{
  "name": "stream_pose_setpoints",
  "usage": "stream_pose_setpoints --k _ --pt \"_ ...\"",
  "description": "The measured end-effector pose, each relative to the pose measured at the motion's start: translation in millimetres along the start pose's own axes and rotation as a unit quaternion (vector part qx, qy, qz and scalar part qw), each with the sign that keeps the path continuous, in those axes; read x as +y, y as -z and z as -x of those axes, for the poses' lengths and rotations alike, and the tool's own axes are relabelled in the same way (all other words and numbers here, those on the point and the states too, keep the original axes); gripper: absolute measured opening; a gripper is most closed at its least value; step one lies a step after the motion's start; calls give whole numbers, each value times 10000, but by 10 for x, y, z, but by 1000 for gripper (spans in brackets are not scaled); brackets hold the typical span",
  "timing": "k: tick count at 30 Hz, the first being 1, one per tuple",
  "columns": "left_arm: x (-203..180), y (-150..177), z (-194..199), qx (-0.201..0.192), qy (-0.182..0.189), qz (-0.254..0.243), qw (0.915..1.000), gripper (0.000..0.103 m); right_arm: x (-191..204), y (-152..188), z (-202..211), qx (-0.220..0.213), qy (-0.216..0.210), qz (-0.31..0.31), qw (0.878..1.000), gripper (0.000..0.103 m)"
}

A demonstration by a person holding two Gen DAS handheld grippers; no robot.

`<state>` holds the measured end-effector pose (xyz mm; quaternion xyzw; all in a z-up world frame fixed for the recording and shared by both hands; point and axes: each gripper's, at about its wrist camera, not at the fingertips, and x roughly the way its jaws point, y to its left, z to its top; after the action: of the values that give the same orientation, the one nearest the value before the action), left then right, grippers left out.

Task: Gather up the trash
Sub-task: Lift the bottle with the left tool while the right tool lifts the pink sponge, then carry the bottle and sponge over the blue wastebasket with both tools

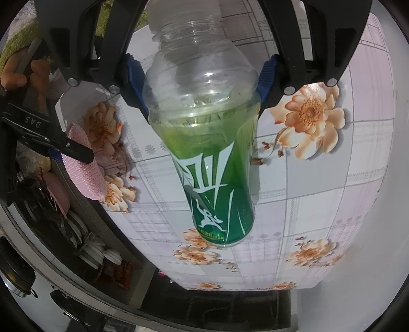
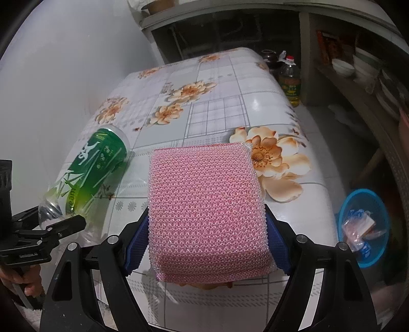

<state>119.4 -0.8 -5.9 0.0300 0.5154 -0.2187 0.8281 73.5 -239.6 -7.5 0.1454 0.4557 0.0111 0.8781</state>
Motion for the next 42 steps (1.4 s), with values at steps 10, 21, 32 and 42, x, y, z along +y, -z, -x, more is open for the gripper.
stream_pose_setpoints --k 10,21,32,42 --pt "-365 -182 -22 -106 233 -420 9988 70 -281 20 309 -436 -211 -395 9980 76" --pt "-839 -332 -116 -54 667 -678 9954 70 -819 151 635 -849 49 -987 9915 76" --pt "-2193 -858 -552 249 1602 -1797 9703 70 -2443 894 1275 -1581 868 -3580 9162 76" --pt "-3530 -922 -1860 1651 1800 -2389 9398 70 -3455 1665 549 -1037 380 -5344 8380 76"
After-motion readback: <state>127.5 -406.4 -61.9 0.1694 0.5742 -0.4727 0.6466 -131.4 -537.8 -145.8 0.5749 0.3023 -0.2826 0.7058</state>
